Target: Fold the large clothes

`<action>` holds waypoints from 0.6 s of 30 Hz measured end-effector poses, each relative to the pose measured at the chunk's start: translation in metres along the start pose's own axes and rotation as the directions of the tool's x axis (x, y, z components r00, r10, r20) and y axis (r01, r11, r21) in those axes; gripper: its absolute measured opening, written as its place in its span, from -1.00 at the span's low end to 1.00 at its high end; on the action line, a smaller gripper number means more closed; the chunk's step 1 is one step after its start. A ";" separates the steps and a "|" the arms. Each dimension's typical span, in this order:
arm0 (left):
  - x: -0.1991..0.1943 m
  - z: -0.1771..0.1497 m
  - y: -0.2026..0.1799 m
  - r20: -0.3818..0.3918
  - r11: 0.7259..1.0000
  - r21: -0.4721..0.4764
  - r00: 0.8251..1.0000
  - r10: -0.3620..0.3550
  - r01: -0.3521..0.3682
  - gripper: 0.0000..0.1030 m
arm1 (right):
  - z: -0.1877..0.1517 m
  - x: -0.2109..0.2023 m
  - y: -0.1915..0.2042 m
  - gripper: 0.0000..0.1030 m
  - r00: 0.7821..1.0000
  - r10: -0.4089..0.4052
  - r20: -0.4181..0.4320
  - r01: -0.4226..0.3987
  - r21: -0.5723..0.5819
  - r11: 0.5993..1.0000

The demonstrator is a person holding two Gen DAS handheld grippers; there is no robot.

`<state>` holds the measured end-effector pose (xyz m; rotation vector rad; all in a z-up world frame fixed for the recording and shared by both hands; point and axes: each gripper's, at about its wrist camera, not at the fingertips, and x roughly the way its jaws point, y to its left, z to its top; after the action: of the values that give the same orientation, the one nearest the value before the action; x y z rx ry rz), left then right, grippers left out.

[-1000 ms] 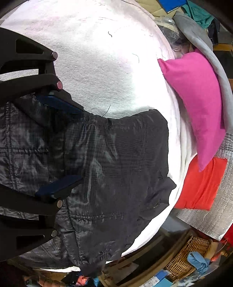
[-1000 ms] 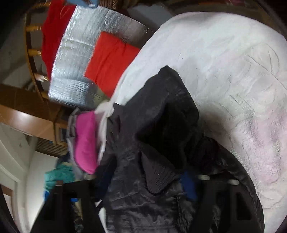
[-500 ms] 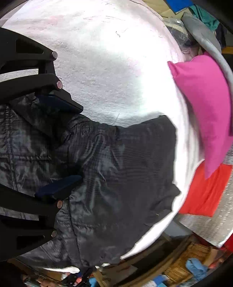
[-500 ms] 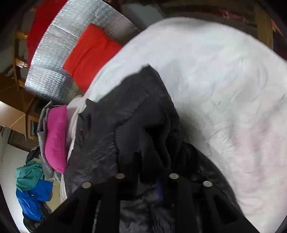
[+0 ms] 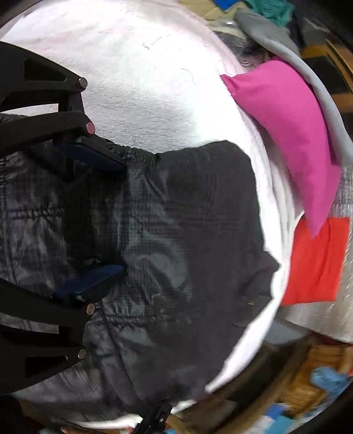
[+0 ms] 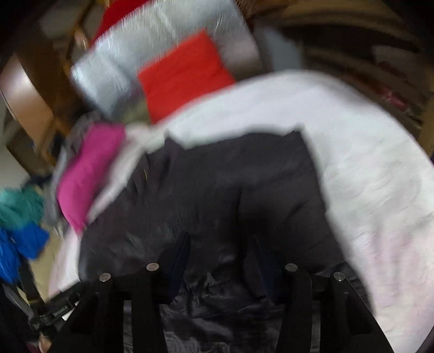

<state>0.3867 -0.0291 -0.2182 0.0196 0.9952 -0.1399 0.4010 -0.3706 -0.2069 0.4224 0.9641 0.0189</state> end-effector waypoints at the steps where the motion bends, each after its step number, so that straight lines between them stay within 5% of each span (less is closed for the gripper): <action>1: -0.001 0.000 -0.002 0.000 1.000 0.015 1.000 0.007 -0.007 0.41 | -0.001 0.007 0.001 -0.01 1.000 -0.018 -0.011 0.018 -0.009 1.000; 9: -0.029 0.009 0.013 0.099 0.993 -0.068 0.991 -0.088 0.095 0.41 | 0.023 -0.010 0.011 -0.01 0.986 0.094 0.140 -0.097 0.020 0.995; 13: -0.012 0.017 0.013 0.072 0.995 -0.081 0.996 -0.051 0.057 0.41 | 0.029 0.022 0.033 -0.01 0.987 0.138 0.086 -0.140 0.012 0.990; 18: 0.008 0.021 0.001 0.028 0.998 -0.058 1.000 0.005 -0.003 0.45 | 0.027 0.046 0.053 0.00 0.998 0.050 0.023 -0.049 -0.066 0.997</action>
<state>0.4084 -0.0303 -0.2138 -0.0330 0.9712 -0.1074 0.4586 -0.3222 -0.2112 0.3858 0.9258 0.0896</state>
